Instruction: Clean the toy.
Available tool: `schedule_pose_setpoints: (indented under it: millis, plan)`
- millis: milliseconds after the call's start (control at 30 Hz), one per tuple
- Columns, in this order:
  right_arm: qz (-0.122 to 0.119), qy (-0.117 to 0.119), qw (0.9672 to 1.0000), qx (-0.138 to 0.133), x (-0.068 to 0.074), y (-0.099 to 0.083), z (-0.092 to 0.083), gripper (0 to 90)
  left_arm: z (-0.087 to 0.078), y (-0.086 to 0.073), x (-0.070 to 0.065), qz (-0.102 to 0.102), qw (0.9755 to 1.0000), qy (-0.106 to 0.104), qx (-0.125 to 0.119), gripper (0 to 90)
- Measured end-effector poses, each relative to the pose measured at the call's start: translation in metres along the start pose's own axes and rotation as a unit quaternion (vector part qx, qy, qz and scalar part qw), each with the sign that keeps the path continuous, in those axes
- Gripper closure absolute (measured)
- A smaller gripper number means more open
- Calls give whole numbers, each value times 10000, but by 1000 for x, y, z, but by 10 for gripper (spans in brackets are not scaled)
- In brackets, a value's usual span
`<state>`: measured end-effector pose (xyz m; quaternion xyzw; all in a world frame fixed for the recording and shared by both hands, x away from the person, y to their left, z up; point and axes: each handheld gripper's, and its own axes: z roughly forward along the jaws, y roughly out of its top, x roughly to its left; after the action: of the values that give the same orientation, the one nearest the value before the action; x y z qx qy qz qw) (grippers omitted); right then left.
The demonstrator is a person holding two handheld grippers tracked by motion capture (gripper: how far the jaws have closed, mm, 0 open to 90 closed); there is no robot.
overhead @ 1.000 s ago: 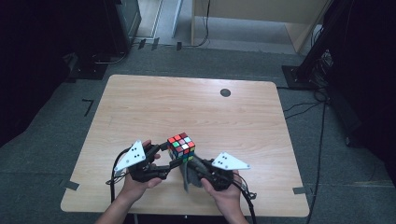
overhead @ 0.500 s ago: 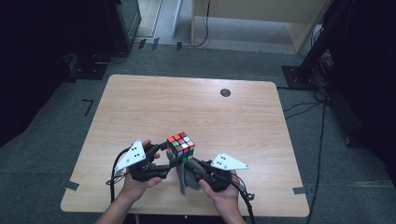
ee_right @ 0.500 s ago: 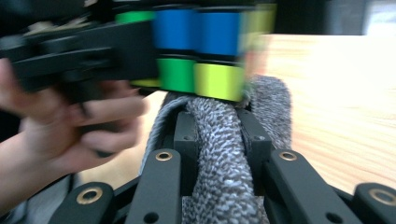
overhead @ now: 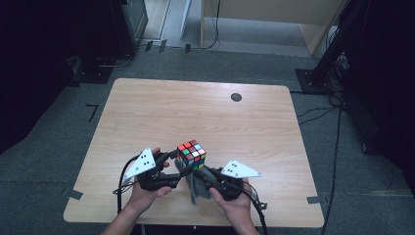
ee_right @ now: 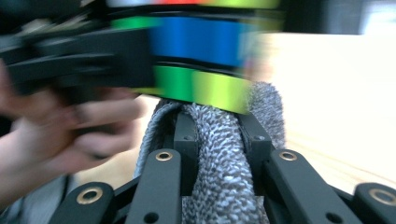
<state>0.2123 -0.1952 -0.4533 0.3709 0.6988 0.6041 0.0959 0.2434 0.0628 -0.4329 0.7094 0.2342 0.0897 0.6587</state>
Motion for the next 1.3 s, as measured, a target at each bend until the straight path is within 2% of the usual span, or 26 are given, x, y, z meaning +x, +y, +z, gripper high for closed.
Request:
schedule_pose_setpoints:
  millis: [67,133,233,267,367,433,500,600,700,833,933,1067,1200,1300]
  plan:
    - [273,-274,9988,-308,-12,1,-9,750,-3,1,3,-100,9999,-17,-48,345]
    - [433,-350,9974,-460,-17,1,-14,751,-2,0,4,-128,9999,26,-21,345]
    - [275,-84,9995,-129,-9,-1,-4,746,1,-2,3,-168,9999,-11,11,345]
    - [166,83,9998,89,-3,-5,3,746,1,-2,2,-159,9999,-25,42,345]
    - [-54,441,9988,213,8,-8,12,746,4,-4,-2,-13,9998,24,175,345]
    - [-234,459,9986,141,13,-5,11,747,5,-5,-2,-17,9999,24,166,345]
    - [-222,282,9993,76,7,-1,5,747,4,-3,-1,-96,9999,8,76,345]
    - [-11,-201,9998,-53,-10,1,-5,752,-1,0,2,-120,9999,26,19,345]
    - [93,-563,9981,-243,-24,4,-15,749,-3,0,6,-155,9998,82,52,345]
    - [-35,-973,9946,-351,-36,9,-26,730,-2,-1,10,-233,9997,34,118,345]
    - [-18,-1056,9940,-293,-46,9,-28,671,-1,-2,13,-238,9995,62,214,345]
    - [-170,-1170,9926,-259,-52,9,-28,529,-3,-2,18,-329,9991,82,263,345]
    - [-469,-1024,9931,-317,-48,11,-27,466,-6,0,23,-467,9986,50,248,345]
    - [-849,-566,9940,-389,-42,12,-23,439,-7,3,27,-580,9977,-35,349,345]
